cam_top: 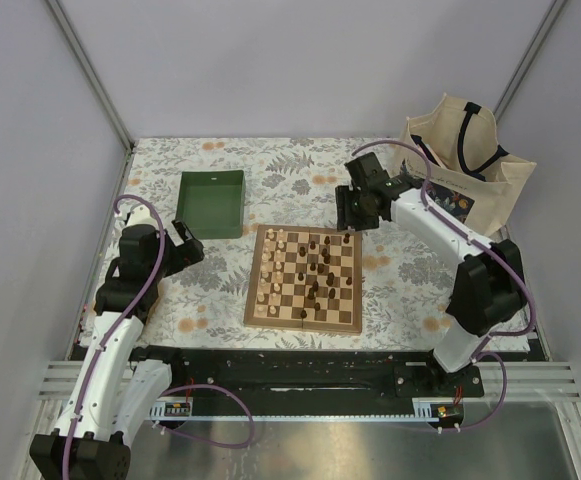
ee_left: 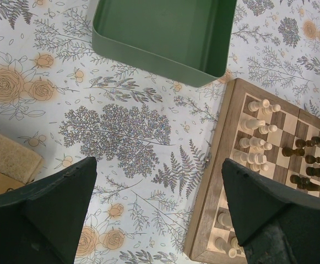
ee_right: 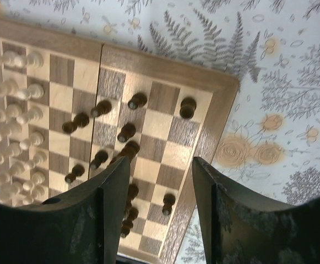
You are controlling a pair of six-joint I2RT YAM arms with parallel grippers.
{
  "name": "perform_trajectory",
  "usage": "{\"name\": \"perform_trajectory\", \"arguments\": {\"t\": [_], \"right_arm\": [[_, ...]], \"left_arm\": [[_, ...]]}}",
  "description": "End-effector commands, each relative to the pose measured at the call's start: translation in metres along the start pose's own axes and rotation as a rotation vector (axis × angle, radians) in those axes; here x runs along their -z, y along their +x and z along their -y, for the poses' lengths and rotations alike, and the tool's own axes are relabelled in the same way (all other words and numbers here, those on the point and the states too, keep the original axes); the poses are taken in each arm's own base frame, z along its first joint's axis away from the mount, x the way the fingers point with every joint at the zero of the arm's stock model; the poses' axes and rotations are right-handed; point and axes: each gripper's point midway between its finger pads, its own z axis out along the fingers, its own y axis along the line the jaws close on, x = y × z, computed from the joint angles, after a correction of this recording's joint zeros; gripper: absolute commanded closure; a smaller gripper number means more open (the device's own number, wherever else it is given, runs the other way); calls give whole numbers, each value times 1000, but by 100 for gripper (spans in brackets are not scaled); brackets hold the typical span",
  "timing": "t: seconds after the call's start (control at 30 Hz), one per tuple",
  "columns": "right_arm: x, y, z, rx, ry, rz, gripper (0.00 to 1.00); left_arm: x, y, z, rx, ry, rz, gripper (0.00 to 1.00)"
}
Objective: Set up the chess pieces on the board
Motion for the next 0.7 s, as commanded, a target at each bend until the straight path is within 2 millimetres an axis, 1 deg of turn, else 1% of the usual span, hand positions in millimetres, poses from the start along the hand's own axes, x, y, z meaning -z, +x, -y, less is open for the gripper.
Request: {"name": "perform_trajectory", "arguments": {"t": [0.0,0.13,0.27,0.43,0.67], "right_arm": [[14,22,-24,9,-111,-27,43],[10,41,-33,36,-137,-71,44],[3,49,-39,49,-143,-97,46],[-7,55,-47,66,-148,-123,46],[-22,60,-48,75,-129,-156,49]], "left_arm": [[1,-12,8,-9,34,34,1],[1,-12,8,-8,34,34,1],[1,-13,9,-8,36,36,1],[1,-11,9,-8,37,31,1],[1,-11,8,-9,33,33,1]]}}
